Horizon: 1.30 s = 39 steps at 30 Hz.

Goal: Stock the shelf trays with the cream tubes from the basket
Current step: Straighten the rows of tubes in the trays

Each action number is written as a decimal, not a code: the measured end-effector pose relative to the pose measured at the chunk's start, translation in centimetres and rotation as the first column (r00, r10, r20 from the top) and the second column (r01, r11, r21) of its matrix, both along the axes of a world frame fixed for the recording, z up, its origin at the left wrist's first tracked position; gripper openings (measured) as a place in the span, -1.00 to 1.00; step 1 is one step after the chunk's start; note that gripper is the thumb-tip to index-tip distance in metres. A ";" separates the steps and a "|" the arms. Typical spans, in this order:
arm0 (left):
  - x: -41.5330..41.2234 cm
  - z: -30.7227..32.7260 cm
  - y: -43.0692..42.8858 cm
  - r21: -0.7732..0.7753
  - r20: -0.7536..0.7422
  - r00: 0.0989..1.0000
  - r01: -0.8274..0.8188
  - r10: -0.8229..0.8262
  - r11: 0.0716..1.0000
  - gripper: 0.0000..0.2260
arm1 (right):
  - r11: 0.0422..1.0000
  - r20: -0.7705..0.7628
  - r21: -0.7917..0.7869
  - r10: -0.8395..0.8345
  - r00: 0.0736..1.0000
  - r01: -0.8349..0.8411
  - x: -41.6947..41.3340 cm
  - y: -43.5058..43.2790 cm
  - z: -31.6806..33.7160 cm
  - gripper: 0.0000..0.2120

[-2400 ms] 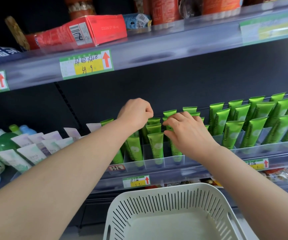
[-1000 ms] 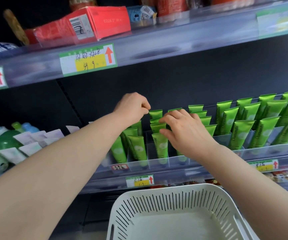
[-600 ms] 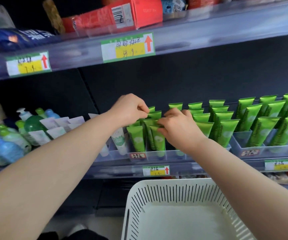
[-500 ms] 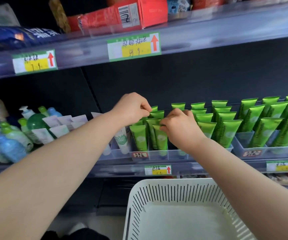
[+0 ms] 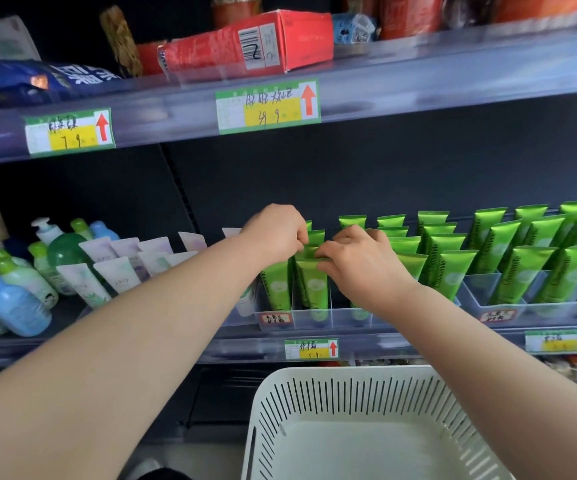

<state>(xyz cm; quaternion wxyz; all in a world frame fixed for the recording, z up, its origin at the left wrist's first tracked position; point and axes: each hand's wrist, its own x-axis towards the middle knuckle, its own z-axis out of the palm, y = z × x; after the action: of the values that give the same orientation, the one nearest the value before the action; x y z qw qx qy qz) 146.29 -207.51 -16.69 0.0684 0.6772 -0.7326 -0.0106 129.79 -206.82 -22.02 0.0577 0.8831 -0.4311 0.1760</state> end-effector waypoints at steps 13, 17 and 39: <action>-1.4 -0.7 -0.3 -0.015 -0.004 1.000 -0.003 0.003 1.000 -0.89 | 0.997 0.019 -0.038 -0.062 0.998 0.063 -2.0 -0.3 0.8 -0.64; -1.0 -0.3 -0.5 -0.069 -0.178 0.984 -0.032 0.019 0.997 -0.91 | 0.998 0.017 -0.023 -0.063 0.998 0.063 -2.1 -0.4 0.5 -0.65; -1.1 -0.1 -2.8 -0.134 -0.185 0.978 -0.121 0.095 0.984 -0.92 | 0.996 0.022 0.036 -0.079 0.997 0.078 -2.3 -0.8 0.8 -0.59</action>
<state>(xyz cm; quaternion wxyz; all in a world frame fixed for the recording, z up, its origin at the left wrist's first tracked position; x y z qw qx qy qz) 145.20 -210.26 -16.74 0.1828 0.7058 -0.6843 -0.0139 127.47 -207.64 -21.26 0.0442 0.8642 -0.4691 0.1763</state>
